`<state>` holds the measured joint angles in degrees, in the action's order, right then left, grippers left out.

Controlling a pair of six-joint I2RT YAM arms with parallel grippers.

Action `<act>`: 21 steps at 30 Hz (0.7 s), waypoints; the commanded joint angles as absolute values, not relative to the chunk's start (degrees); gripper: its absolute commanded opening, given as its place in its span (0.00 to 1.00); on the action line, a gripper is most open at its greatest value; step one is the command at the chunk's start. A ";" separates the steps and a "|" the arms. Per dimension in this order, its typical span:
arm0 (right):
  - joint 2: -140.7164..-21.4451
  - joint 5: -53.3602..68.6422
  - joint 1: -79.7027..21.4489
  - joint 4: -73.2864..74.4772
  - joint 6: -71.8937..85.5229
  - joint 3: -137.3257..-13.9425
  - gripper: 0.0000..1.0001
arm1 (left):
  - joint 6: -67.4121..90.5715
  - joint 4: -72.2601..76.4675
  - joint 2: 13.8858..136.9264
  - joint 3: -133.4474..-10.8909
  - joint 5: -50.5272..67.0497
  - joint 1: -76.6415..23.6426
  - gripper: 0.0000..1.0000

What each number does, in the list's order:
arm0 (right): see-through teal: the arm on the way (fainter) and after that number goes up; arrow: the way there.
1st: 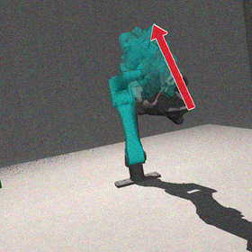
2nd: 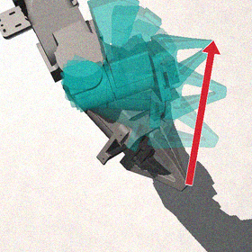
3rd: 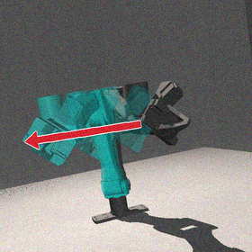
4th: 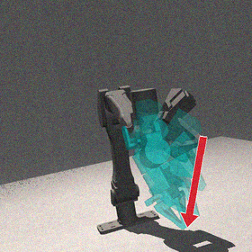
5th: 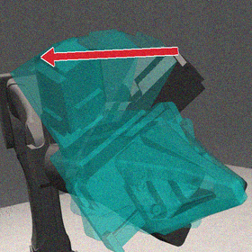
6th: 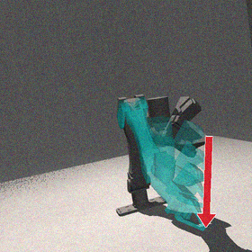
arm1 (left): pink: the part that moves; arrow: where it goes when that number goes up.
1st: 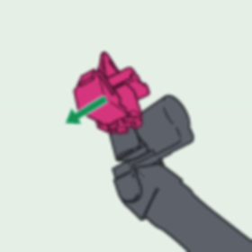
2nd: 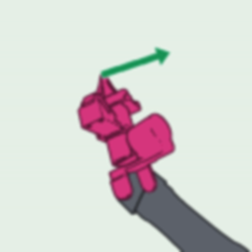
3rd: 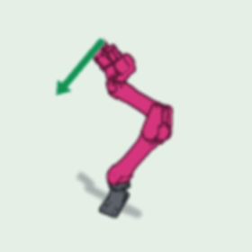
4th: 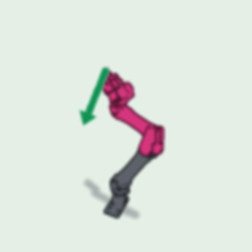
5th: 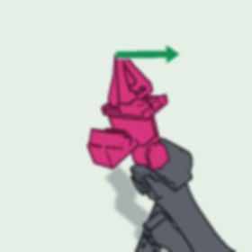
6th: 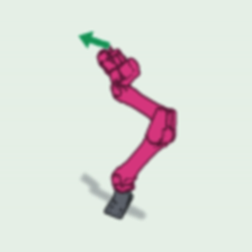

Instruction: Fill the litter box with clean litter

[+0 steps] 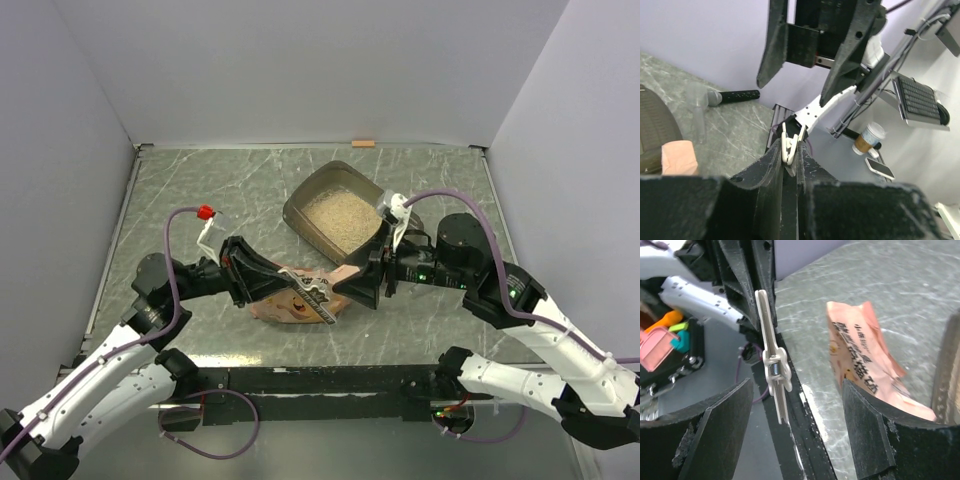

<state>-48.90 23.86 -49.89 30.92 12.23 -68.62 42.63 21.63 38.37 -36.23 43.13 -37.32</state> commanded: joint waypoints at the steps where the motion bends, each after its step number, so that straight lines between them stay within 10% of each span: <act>1: -49.83 32.68 -50.19 24.62 11.33 -66.10 0.77 | 41.31 23.47 37.36 -36.04 46.14 -37.18 0.01; 21: -53.70 38.41 -50.98 16.61 14.94 -62.31 0.65 | 41.31 22.41 37.26 -36.12 45.97 -37.18 0.09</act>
<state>-54.11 36.71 -50.41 19.88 15.00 -62.22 42.28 21.08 37.60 -35.81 45.25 -37.32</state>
